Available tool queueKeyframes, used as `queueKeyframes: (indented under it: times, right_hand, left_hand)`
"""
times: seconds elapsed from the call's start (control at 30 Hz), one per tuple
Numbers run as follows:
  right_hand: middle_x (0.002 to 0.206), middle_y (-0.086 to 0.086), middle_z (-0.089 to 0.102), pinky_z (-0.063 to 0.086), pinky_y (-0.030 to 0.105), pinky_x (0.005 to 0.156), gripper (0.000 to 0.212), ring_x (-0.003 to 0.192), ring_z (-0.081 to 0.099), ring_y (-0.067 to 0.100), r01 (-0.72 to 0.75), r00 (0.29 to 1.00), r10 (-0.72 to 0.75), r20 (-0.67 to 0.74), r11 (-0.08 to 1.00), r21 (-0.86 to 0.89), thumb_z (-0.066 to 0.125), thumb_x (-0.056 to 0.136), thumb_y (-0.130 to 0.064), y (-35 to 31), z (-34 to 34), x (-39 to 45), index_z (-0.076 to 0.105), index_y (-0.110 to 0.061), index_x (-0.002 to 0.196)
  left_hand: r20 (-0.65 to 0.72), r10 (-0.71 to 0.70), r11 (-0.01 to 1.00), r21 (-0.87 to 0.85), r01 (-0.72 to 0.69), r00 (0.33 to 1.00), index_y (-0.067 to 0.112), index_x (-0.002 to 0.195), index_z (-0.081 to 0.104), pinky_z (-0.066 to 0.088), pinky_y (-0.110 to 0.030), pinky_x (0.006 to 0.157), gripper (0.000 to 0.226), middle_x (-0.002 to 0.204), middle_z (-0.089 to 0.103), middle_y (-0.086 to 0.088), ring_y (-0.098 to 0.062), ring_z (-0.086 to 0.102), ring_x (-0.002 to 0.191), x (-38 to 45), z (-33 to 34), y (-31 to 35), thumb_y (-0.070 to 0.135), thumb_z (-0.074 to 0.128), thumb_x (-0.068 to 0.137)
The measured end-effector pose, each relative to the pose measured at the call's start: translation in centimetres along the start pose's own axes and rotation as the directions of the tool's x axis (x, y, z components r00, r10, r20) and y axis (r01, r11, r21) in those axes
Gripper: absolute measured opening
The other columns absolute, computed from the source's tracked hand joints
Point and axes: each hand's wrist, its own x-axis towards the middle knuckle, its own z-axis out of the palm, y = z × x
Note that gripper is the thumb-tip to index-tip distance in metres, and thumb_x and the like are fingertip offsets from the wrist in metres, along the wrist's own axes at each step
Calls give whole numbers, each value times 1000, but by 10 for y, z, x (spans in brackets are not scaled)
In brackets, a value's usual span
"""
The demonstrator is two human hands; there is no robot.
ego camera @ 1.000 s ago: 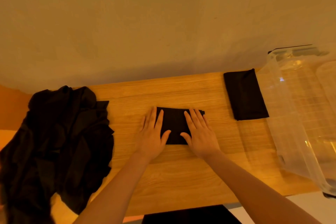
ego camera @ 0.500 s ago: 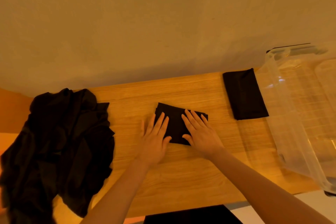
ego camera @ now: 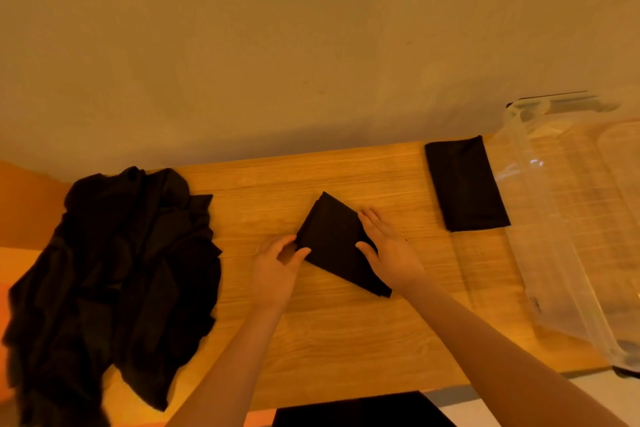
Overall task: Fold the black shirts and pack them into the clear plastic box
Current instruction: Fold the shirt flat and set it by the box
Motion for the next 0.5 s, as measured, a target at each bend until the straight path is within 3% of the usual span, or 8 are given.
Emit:
queueKeyframes:
  times: [0.13, 0.2, 0.3, 0.4, 0.5]
  right_hand:
    - [157, -5, 3, -3, 17, 110, 56, 134, -12, -1, 11, 999, -13, -45, 999, -44, 33, 100, -32, 2, 7, -6, 9, -16, 149]
    - [157, -4, 4, -2, 17, 110, 57, 137, -10, 0, -12, 999, 12, -52, 1000, -5, 34, 100, -31, 0, 7, -6, 9, -17, 149]
    - [157, -3, 8, 3, 19, 111, 57, 143, -2, 7, -71, 993, 79, -87, 993, 94, 36, 99, -31, -5, 7, -6, 10, -20, 149]
    - [157, -3, 9, 3, 19, 111, 56, 143, -2, 8, -81, 990, 90, -110, 993, 83, 36, 100, -31, -8, 9, -6, 10, -21, 148]
    - [157, -3, 7, 1, 21, 113, 56, 141, -6, 5, -76, 990, 80, -118, 996, 36, 34, 100, -32, -5, 12, -6, 10, -20, 149]
  left_hand:
    - [-18, 46, 999, 17, -46, 999, 18, 94, 70, 36, -6, 76, 13, 98, 62, 5, 0, 50, 89, 4, 2, 1, 22, 68, 82]
    - [-12, 72, 997, 10, -72, 997, 15, 91, 70, 41, -10, 80, 9, 94, 61, 6, -2, 51, 88, 5, 1, 3, 18, 66, 84]
    - [11, 109, 994, 24, -110, 994, 14, 96, 68, 44, -29, 91, 12, 96, 55, 12, -6, 49, 97, 1, 0, -1, 17, 65, 85]
    - [13, 53, 997, 53, -54, 998, 17, 108, 65, 37, -27, 96, 28, 108, 48, 14, -6, 43, 108, -7, 3, -7, 27, 68, 83]
    - [-49, 4, 1000, 22, -3, 999, 15, 101, 68, 36, -22, 90, 24, 105, 49, 13, -8, 44, 107, -13, 4, -8, 27, 70, 80]
